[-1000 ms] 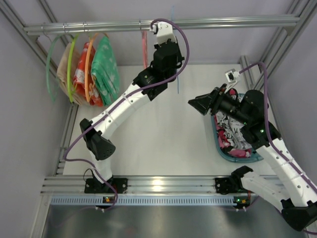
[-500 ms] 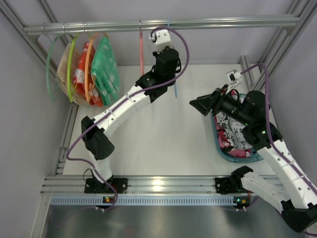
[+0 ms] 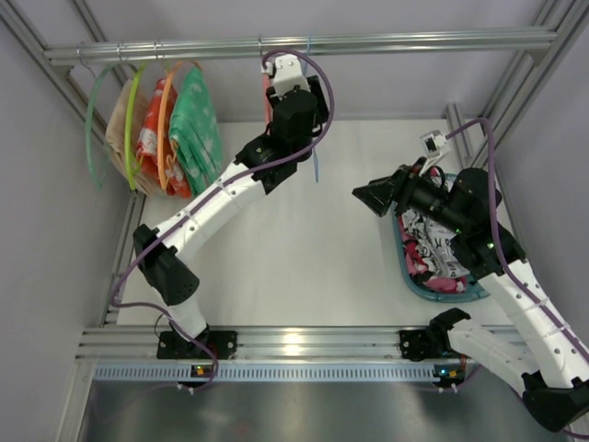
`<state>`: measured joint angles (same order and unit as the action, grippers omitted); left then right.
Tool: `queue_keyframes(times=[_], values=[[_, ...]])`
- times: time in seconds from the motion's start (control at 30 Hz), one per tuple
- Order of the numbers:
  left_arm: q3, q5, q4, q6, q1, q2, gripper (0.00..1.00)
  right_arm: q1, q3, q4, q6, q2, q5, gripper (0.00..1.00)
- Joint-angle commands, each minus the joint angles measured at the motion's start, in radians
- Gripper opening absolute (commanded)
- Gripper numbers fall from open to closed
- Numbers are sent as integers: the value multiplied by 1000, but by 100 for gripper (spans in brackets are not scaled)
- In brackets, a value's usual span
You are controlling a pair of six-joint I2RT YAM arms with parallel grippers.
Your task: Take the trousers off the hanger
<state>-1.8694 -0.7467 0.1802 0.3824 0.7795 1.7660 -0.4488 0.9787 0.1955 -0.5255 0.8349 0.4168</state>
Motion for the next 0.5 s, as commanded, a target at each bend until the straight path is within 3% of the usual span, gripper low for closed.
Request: queue_keyframes(times=[0.0, 0.17, 0.3, 0.43, 0.47], values=[[35, 47, -38, -22, 1, -120, 62, 18, 66, 1, 38, -20, -22, 70], [93, 50, -36, -74, 21, -207, 83, 24, 92, 24, 56, -17, -30, 78], [186, 76, -38, -103, 38, -293, 87, 25, 107, 42, 81, -10, -45, 86], [277, 205, -38, -128, 53, -390, 92, 25, 120, 58, 114, -5, -68, 98], [292, 231, -35, -144, 61, -428, 98, 28, 121, 62, 123, -6, -78, 99]])
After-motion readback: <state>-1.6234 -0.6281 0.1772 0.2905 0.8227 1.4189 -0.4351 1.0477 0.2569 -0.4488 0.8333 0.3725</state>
